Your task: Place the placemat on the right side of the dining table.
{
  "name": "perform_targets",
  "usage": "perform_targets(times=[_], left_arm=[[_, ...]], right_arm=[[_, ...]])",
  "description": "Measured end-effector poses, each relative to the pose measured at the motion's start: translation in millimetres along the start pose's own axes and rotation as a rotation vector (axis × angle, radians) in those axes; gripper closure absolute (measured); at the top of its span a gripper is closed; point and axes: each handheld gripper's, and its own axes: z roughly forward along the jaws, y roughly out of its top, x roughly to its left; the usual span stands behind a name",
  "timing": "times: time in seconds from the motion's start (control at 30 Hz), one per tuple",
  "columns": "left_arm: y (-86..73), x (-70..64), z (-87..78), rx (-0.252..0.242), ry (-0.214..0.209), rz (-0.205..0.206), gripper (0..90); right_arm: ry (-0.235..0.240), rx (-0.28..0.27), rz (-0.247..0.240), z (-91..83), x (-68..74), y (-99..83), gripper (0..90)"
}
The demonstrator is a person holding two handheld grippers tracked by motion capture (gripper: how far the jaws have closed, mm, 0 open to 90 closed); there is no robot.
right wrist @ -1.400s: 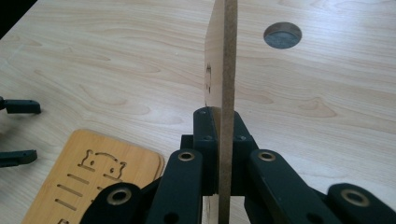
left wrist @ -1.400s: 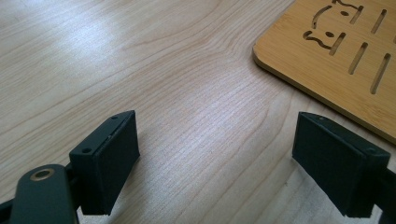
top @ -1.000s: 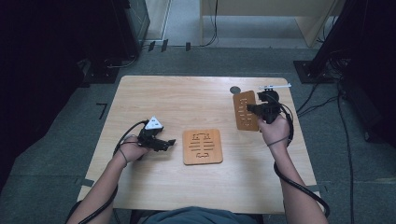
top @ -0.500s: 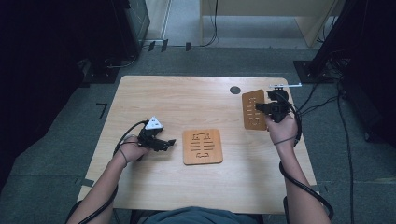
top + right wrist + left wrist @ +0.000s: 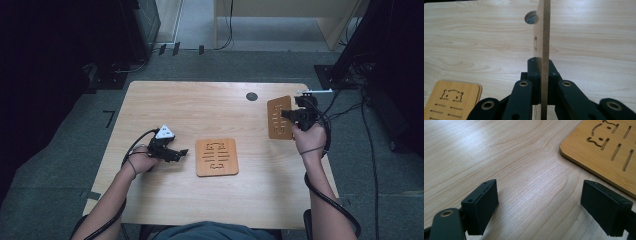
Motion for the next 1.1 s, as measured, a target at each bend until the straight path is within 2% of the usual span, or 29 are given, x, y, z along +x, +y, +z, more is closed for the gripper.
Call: perform_targets(times=[0.23,0.43,0.73,0.97,1.1], left_arm=[[0.0,0.2,0.1,-0.001,-0.002,-0.003,13.7],[0.2,-0.1,0.3,0.000,0.000,0.000,13.7],[0.2,-0.1,0.3,-0.001,0.000,-0.002,13.7],[0.4,-0.2,0.5,0.000,0.001,0.003,13.7],[0.5,-0.4,0.9,-0.001,0.001,0.001,13.7]], right_arm=[[-0.026,0.010,0.027,-6.5,-9.7,0.7,87.6],[-0.048,0.017,0.024,-12.8,-12.6,1.6,87.6],[-0.092,0.043,0.052,-20.6,-27.0,2.7,87.5],[-0.128,0.101,0.049,-24.8,-34.0,3.5,87.5],[-0.131,0.119,0.054,-22.5,-35.4,3.3,87.5]])
